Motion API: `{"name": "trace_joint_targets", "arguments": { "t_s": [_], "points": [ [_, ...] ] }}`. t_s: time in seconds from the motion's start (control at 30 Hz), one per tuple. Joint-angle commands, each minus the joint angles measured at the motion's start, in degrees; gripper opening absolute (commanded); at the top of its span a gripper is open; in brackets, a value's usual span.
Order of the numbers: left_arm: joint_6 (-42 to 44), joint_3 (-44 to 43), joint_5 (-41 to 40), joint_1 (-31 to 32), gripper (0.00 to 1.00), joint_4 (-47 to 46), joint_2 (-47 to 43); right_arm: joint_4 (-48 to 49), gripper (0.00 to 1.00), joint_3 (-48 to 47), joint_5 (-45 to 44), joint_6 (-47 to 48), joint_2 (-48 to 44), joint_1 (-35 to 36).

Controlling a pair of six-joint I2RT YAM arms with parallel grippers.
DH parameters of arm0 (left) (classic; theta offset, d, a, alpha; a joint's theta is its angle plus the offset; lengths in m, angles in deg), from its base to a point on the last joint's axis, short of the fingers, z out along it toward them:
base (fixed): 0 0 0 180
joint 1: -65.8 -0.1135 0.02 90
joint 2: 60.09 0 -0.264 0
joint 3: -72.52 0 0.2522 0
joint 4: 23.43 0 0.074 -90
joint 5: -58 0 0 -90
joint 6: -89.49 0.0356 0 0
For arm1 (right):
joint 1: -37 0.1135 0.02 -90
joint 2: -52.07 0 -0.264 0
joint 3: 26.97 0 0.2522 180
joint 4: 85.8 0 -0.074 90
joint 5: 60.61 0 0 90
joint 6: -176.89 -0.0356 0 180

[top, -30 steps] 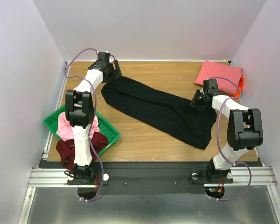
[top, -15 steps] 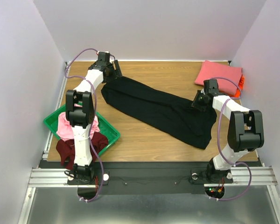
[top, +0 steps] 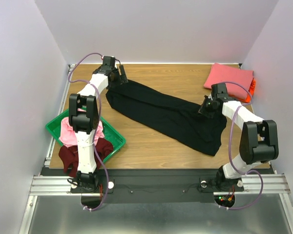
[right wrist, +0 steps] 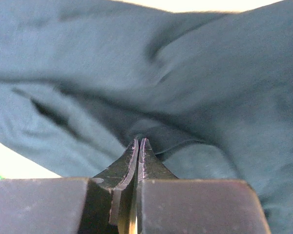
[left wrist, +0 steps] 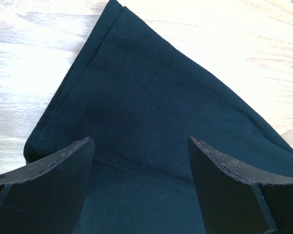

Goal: Fold and stack the t-shirts
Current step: Fold the tshirt

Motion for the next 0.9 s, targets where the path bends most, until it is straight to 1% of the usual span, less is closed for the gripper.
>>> {"name": "trace_joint_targets", "arguments": {
  "t_s": [0.0, 0.1, 0.3, 0.6, 0.87],
  "points": [
    [0.94, 0.51, -0.05, -0.69, 0.89, -0.74, -3.41, -4.38, 0.01, -2.73, 3.22, -2.36, -1.4, 4.41],
    [1.2, 0.69, -0.06, -0.77, 0.89, -0.66, -2.89, -5.7, 0.02, -3.53, 3.74, -3.06, -0.35, 6.44],
    [2.34, 0.95, -0.14, -1.04, 0.89, -0.57, -2.45, -7.72, 0.02, -5.37, 3.31, -4.82, 1.41, 12.85],
    [3.48, 1.48, -0.05, -1.48, 0.89, -0.22, -2.18, -12.03, 0.04, -8.09, 3.3, -7.11, 3.52, 16.81],
    [3.57, 2.89, 0.3, -1.92, 0.89, -0.57, -2.27, -15.46, 0.1, -11.26, 6.2, -8.16, 5.37, 20.77]
  ]
}}
